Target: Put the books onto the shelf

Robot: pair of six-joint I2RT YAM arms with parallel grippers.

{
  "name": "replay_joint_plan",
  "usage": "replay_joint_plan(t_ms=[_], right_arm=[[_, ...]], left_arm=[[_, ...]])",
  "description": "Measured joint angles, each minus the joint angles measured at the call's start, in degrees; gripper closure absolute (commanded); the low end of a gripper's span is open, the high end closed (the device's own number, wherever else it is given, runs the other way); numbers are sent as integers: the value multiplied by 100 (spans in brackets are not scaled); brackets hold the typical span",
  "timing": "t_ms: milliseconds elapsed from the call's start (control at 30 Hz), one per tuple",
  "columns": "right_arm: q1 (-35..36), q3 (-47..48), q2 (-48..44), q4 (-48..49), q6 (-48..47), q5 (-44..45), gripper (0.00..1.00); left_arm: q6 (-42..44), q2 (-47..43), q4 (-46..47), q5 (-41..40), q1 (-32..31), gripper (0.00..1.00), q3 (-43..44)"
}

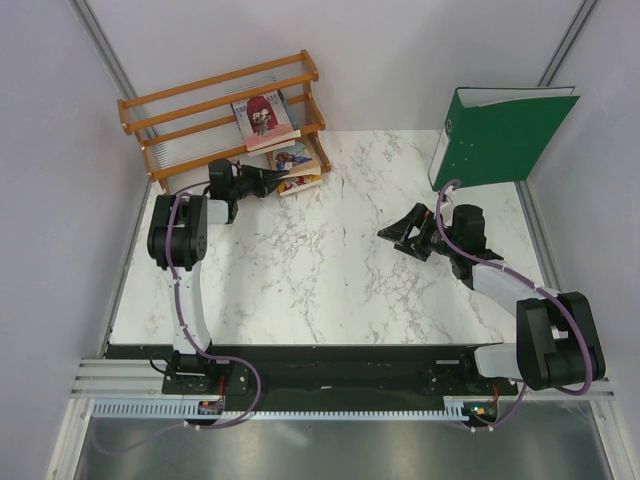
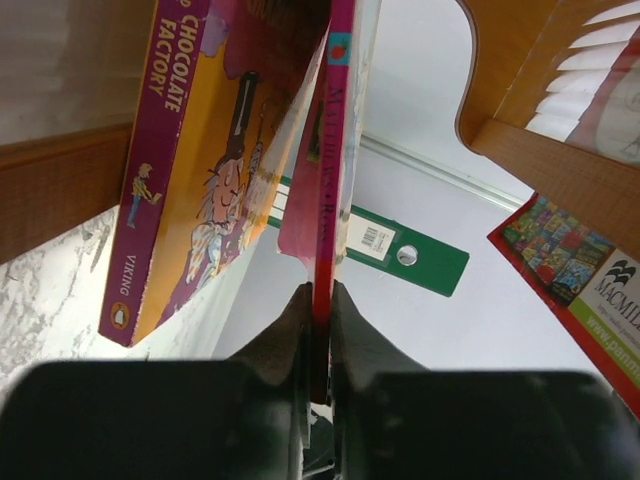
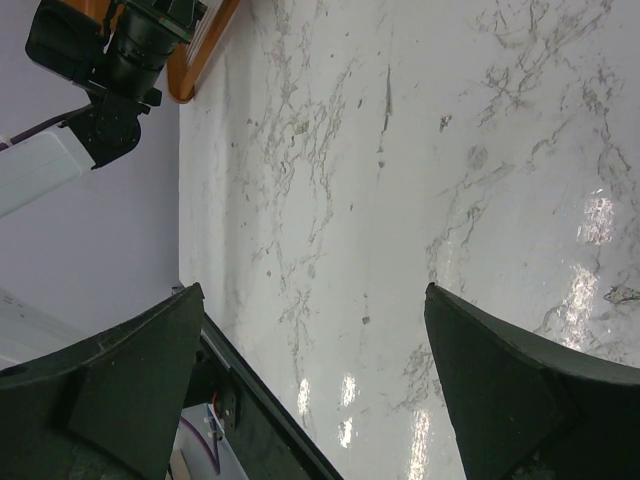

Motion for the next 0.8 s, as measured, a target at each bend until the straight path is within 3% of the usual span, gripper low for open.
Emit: replay_joint_plan(t_ms=[267,333,367,400,533,800], right_arm=[[0,0,0,-17,-2,0,2],[0,0,0,-28,-2,0,2],[0,0,2,-35,-2,0,2],[0,0,2,-39,0,-2,2],[0,0,2,-44,0,0,2],[0,0,2,-79,0,-2,2]], left_arm=[[-7,0,-358,247,26,52,26],[0,0,-553,317,33,51,28],[0,0,-654,345,33,44,33],[24,0,-730,389,33,29,33],[39,-22,-1196,614,61,24,232],[-116,-63,-1388,1016,85,24,291]])
